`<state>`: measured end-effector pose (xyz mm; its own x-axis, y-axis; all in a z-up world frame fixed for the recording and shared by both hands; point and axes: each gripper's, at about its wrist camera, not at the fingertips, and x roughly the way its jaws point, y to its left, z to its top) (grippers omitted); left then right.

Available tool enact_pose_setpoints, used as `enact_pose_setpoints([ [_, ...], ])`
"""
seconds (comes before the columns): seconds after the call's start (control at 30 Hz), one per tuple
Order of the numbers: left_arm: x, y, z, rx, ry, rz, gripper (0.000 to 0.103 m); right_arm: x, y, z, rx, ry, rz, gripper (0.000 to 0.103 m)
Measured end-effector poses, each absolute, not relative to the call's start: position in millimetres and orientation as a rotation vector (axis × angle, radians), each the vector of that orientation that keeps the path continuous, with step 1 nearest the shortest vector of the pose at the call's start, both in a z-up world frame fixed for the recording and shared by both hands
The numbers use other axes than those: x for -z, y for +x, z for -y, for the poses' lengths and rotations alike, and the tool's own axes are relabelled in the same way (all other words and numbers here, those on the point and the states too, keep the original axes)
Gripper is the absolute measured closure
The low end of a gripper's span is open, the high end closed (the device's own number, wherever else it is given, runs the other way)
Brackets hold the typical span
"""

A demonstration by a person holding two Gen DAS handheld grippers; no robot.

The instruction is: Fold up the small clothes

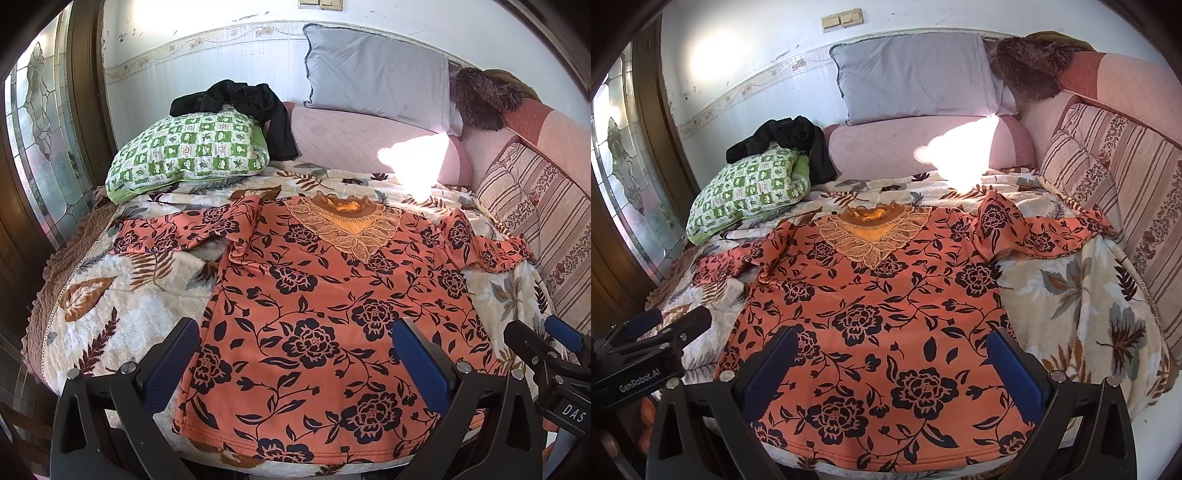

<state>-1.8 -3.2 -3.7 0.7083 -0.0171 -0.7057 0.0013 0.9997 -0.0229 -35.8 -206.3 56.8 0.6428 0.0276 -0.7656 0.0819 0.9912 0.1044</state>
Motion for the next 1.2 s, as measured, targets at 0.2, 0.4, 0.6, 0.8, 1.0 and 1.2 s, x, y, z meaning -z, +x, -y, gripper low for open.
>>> enact_pose_setpoints([
  [0.2, 5.4, -1.6, 4.0, 0.007, -0.018, -0.787, 0.0, -55.2, -34.8, 207.3, 0.032, 0.134, -0.875, 0.0],
  [0.4, 9.9, 1.8, 3.6, 0.001, -0.019, -0.795, 0.0, -50.3, -30.2, 207.1, 0.026, 0.139, -0.885, 0.0],
  [0.6, 15.2, 6.9, 4.2, 0.004, -0.014, -0.806, 0.0, -47.7, -27.0, 208.5, 0.03, 0.144, -0.887, 0.0],
  [0.8, 46.7, 23.5, -13.5, 0.025, -0.093, -0.898, 0.0, -22.9, -19.0, 241.9, 0.01, 0.276, -0.958, 0.0],
  [1.0, 78.9, 39.1, -14.4, 0.014, -0.078, -0.981, 0.0, -1.0, -13.0, 318.3, 0.081, 0.482, -0.947, 0.0],
  [1.2, 116.2, 47.7, -11.3, 0.139, -0.115, -1.083, 0.0, 39.2, 17.3, 472.8, 0.113, 1.011, -0.799, 0.0],
])
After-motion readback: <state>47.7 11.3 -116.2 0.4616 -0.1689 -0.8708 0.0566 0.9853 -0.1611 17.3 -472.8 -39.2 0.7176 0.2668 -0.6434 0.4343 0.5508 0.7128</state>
